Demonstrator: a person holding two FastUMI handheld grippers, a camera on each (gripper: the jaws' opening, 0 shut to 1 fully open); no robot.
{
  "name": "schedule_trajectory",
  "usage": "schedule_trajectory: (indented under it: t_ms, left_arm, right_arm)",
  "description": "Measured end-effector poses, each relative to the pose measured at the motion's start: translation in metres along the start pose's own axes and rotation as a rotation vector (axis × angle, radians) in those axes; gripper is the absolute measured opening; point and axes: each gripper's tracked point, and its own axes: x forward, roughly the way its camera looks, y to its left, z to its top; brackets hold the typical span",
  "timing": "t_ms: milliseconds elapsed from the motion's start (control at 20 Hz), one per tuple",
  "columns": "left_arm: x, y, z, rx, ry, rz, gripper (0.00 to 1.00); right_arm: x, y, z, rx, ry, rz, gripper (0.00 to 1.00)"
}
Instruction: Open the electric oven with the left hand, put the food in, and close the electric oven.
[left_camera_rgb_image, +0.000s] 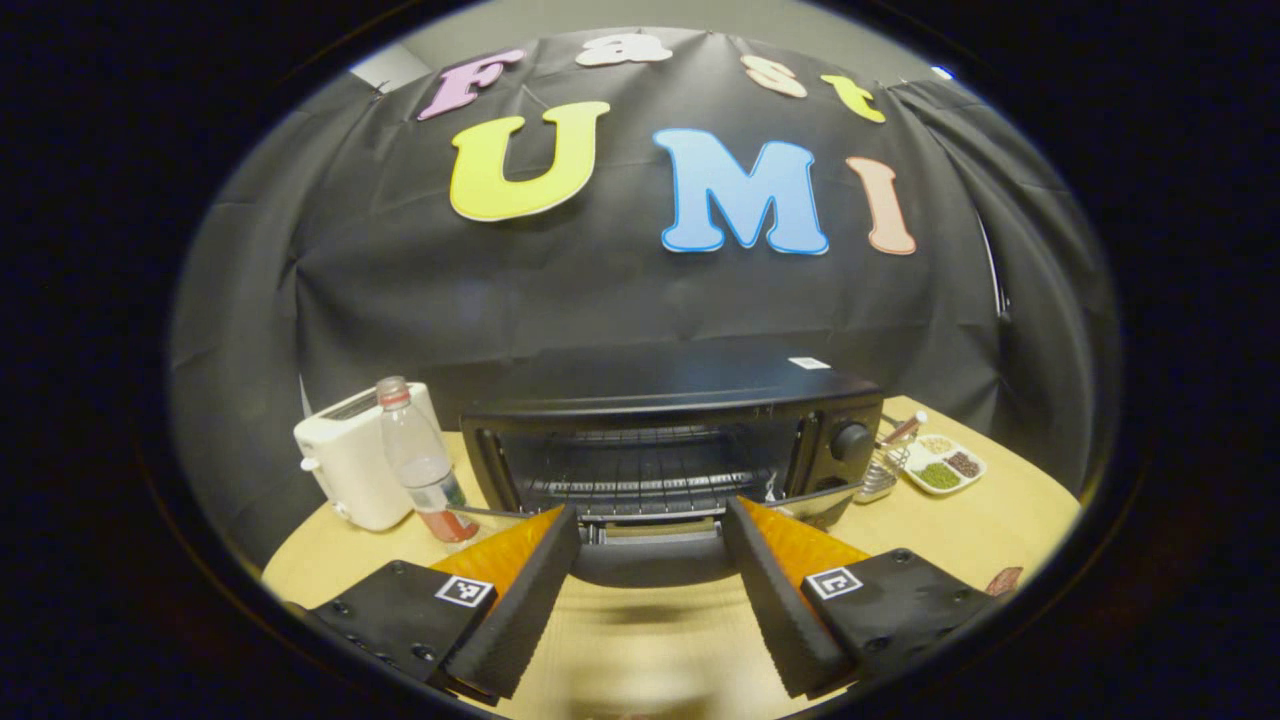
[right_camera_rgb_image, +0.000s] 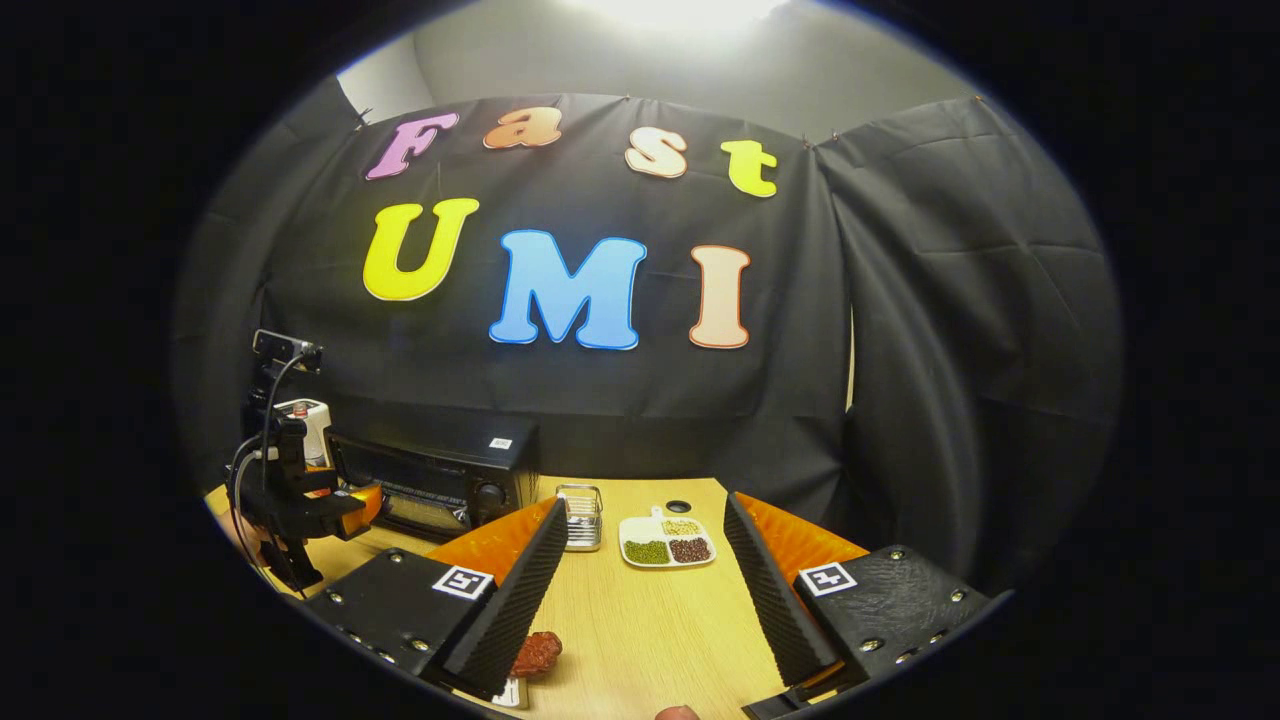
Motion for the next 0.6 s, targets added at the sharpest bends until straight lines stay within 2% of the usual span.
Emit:
schedule_trajectory:
  t_ms: [300,350,550,600]
  left_arm:
    - [-0.013,-0.003,-0.035,-0.009,0.06,0.011,1.0]
    - [-0.016,-0.003,-0.041,-0.01,0.069,0.011,0.98]
    - [-0.021,-0.005,-0.066,-0.003,0.112,0.012,1.0]
    - [-0.023,-0.005,-0.072,-0.006,0.123,0.015,0.98]
  right_arm:
    - [-0.004,-0.002,-0.01,-0.007,0.026,0.028,0.96]
    - [-0.005,-0.001,-0.01,-0.009,0.028,0.033,0.96]
    - [-0.009,0.002,-0.015,-0.024,0.045,0.051,0.96]
    - [-0.01,0.003,-0.017,-0.029,0.049,0.057,0.96]
